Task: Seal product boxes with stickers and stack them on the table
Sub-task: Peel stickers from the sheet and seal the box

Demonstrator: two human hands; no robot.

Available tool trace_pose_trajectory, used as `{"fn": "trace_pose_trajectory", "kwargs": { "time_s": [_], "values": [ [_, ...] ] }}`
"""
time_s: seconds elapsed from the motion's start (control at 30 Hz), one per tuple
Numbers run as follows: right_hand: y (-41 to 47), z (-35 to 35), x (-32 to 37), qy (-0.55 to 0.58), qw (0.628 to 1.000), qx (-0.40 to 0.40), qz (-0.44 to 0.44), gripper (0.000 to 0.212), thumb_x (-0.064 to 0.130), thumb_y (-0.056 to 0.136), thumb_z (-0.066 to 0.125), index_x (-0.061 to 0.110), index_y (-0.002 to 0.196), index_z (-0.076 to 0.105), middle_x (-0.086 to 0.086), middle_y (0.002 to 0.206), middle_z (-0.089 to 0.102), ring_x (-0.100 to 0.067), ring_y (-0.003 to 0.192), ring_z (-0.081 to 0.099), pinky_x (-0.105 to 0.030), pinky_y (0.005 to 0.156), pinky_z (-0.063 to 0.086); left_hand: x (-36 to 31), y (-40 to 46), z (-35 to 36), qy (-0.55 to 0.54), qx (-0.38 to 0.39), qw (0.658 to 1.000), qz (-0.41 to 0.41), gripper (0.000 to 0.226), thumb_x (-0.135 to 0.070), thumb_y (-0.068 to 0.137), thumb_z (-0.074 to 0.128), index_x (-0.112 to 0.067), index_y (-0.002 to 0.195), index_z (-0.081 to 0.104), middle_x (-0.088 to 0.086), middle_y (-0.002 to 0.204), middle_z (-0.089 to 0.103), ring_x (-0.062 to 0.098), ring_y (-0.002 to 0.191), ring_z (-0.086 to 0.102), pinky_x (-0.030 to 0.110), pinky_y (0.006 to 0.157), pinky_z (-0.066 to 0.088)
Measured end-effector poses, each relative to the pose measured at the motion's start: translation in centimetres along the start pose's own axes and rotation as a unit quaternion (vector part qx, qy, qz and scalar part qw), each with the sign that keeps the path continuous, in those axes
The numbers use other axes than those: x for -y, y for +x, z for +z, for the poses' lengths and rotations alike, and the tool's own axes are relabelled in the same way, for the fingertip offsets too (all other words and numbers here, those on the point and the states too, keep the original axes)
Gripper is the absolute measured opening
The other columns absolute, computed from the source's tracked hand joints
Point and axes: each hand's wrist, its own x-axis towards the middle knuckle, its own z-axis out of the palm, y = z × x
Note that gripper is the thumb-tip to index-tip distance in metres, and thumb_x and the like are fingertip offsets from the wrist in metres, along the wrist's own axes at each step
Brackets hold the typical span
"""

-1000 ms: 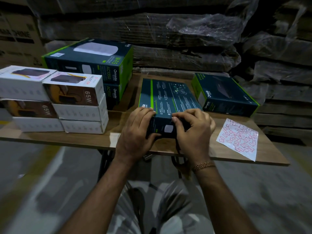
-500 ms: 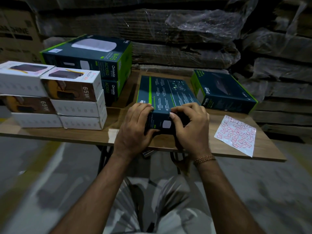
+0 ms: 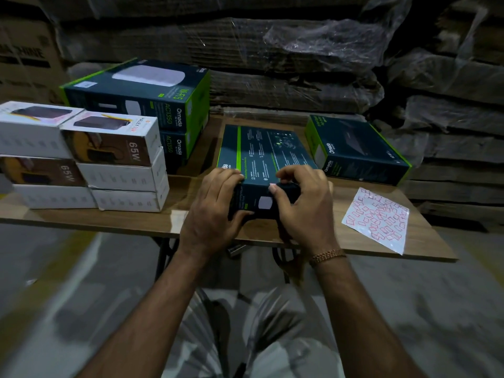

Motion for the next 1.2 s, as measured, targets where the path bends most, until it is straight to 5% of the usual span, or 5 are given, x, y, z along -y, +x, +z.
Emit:
{"fn": "trace_pose_trajectory", "kwargs": {
  "time_s": [0.4, 0.6, 0.87, 1.2],
  "values": [
    [0.5, -0.3, 0.3, -0.066, 0.996, 0.055, -0.020, 0.018, 0.034, 0.086, 0.078, 0.035, 0.100, 0.067, 0.017, 0.103, 0.057, -0.012, 0.105, 0.051, -0.043, 0.093, 0.043, 0.1, 0.0, 0.0, -0.004, 0.000, 1.000, 0.001, 0.076, -0.027, 0.084, 0.089, 0.000, 0.145, 0.054, 0.016, 0.149, 0.054, 0.033, 0.147, 0.045, 0.039, 0.128, 0.032],
    [0.5, -0.6, 0.2, 0.039, 0.999, 0.034, 0.013, 0.009, 0.038, 0.088, 0.071, 0.035, 0.096, 0.067, 0.020, 0.098, 0.065, -0.008, 0.100, 0.056, -0.051, 0.091, 0.050, 0.0, 0.0, -0.2, -0.003, 0.002, 1.000, 0.001, 0.074, -0.024, 0.083, 0.088, -0.001, 0.145, 0.054, 0.014, 0.150, 0.054, 0.032, 0.148, 0.044, 0.039, 0.128, 0.032],
    [1.8, -0.5, 0.8, -0.003, 0.999, 0.034, 0.012, 0.006, 0.031, 0.085, 0.069, 0.033, 0.088, 0.064, 0.022, 0.085, 0.062, -0.013, 0.089, 0.060, -0.050, 0.081, 0.055, 0.0, 0.1, -0.2, -0.005, 0.000, 1.000, 0.003, 0.074, -0.022, 0.082, 0.090, 0.000, 0.143, 0.055, 0.015, 0.148, 0.055, 0.034, 0.146, 0.046, 0.044, 0.127, 0.035],
    [1.0, -0.1, 0.4, -0.004, 0.999, 0.025, -0.035, 0.010, 0.028, 0.084, 0.069, 0.029, 0.090, 0.061, 0.016, 0.091, 0.060, -0.016, 0.090, 0.056, -0.051, 0.079, 0.051, -0.1, 0.0, -0.2, 0.005, -0.005, 1.000, 0.000, 0.074, -0.023, 0.081, 0.091, 0.001, 0.143, 0.056, 0.016, 0.147, 0.056, 0.034, 0.144, 0.047, 0.033, 0.129, 0.027]
  ]
}}
